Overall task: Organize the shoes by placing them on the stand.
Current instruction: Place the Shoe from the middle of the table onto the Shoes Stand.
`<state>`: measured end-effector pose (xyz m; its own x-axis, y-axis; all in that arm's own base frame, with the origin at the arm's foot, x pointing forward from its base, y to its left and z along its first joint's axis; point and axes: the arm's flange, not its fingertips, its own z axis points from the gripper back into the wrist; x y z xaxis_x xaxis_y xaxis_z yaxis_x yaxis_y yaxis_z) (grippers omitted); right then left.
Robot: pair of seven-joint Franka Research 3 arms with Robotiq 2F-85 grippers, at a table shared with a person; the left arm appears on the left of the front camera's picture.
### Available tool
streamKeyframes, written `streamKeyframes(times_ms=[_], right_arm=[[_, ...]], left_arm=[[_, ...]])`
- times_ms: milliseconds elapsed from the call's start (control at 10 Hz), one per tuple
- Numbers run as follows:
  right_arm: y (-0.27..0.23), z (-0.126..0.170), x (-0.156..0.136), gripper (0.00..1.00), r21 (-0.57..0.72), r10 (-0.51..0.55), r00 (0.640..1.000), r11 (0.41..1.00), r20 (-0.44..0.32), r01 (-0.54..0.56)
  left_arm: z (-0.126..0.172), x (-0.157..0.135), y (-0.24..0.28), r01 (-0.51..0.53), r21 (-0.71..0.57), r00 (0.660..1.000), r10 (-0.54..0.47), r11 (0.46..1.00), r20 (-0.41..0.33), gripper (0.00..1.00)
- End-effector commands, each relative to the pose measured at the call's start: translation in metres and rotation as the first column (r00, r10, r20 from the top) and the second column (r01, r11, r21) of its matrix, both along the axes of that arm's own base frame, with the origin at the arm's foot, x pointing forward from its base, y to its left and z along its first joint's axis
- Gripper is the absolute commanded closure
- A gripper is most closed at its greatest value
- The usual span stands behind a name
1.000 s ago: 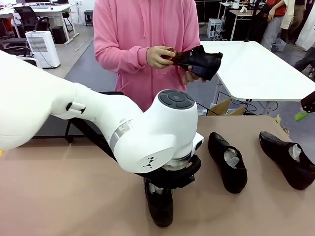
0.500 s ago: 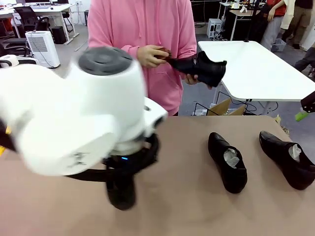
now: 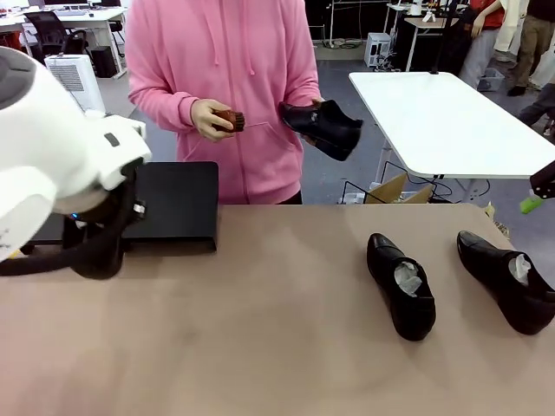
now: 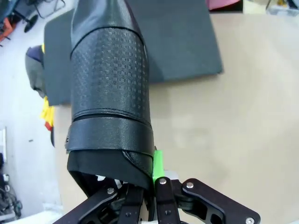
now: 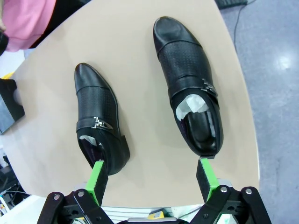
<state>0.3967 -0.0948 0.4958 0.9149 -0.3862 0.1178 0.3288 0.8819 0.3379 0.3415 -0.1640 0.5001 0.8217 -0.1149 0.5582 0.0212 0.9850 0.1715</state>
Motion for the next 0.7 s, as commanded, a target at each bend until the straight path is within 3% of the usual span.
streamKeyframes(times_ms=[0, 300, 600], right_arm=[[0.003, 0.001, 0.000, 0.00, -0.004, -0.018, 1.000, 1.000, -0.001, 0.018], [0.003, 0.001, 0.000, 0.00, -0.004, -0.018, 1.000, 1.000, -0.001, 0.018], [0.003, 0.001, 0.000, 0.00, -0.004, -0.018, 1.000, 1.000, -0.001, 0.018]], left_arm=[[-0.006, 0.038, 0.022, 0.050, -0.006, 0.997, -0.049, 0.999, 0.067, 1.00], [-0.009, 0.093, 0.048, 0.091, -0.051, 0.985, -0.083, 0.995, 0.154, 1.00], [-0.030, 0.136, 0.049, 0.101, -0.012, 0.988, -0.099, 0.995, 0.115, 1.00]])
